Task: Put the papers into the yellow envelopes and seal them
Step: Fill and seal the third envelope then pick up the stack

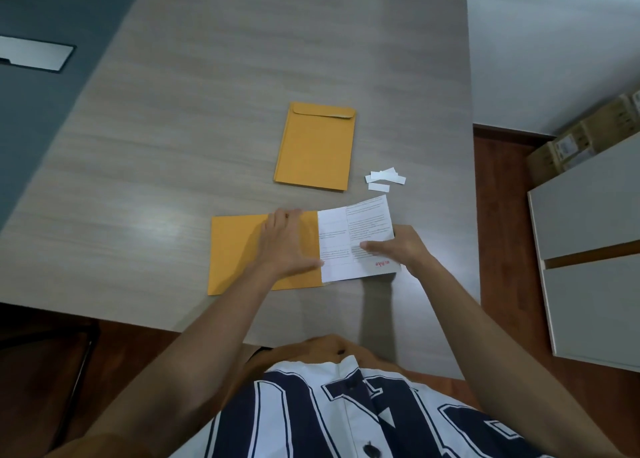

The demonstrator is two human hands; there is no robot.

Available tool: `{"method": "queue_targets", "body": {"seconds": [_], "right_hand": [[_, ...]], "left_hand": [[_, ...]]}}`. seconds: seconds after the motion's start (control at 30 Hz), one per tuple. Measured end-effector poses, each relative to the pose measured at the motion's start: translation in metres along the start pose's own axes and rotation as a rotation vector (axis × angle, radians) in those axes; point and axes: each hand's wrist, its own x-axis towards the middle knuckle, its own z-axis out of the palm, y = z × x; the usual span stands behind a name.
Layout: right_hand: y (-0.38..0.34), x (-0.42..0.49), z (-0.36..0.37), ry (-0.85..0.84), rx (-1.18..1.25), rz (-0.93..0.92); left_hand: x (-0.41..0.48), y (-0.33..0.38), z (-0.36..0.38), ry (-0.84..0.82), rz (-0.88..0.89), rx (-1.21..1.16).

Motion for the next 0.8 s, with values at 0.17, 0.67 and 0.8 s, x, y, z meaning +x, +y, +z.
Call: {"method": "queue_targets", "body": {"seconds": [0.17, 0.67, 0.8], "right_hand": [[-0.005, -0.001, 0.008, 0.118, -0.034, -0.023], [-0.015, -0.003, 0.033, 0.110, 0.003, -0.012], [-0.016, -0.005, 0.035, 0.058, 0.015, -0.027]], "left_hand": [[0.004, -0.020, -0.006, -0.252, 0.244, 0.311], [0.012, -0.018, -0.006, -0.136, 0.381, 0.266], [0.009, -0.018, -0.006, -0.125, 0.386, 0.300]]}}
